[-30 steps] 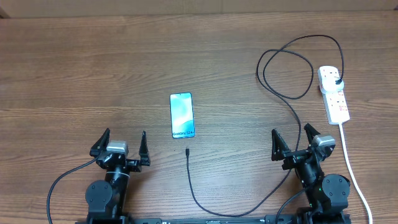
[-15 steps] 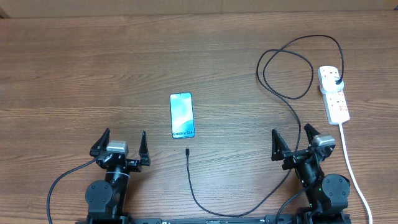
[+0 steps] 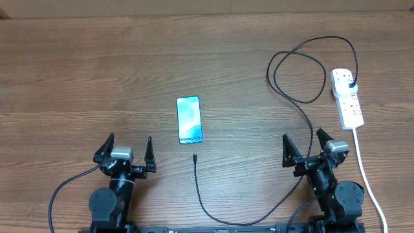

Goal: Plug charger to phone and switch on socket

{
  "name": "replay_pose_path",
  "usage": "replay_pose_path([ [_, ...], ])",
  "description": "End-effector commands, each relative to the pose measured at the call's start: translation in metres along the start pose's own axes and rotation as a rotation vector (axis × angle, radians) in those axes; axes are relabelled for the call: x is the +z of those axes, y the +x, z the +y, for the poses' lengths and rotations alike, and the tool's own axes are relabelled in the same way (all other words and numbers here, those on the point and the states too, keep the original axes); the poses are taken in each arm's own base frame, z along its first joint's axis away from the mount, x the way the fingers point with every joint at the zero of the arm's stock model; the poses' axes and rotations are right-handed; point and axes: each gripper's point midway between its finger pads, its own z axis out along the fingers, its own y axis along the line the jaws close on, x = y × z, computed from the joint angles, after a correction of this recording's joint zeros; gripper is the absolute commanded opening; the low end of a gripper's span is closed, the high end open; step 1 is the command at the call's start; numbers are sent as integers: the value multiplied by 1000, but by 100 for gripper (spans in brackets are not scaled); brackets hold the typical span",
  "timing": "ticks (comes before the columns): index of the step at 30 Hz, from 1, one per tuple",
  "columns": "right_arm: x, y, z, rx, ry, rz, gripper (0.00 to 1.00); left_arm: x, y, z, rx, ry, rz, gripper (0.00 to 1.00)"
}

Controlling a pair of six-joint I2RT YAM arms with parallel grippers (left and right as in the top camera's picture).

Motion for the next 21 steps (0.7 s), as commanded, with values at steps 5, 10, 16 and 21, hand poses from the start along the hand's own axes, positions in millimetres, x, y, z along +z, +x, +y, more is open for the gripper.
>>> replay_pose_path([
  [5,0,-1,0,4,-2,-10,100,-10,-37,-10,-48,61,-52,100],
  [10,0,-1,0,4,-2,-10,100,-30,-68,-13,-59,68,-15,99],
  [16,0,-1,0,4,-2,-10,100,-51,-104,-17,-122,82,77,100],
  [21,0,-1,0,4,-2,-10,100,-51,-134,-28,-154,143,197,100],
])
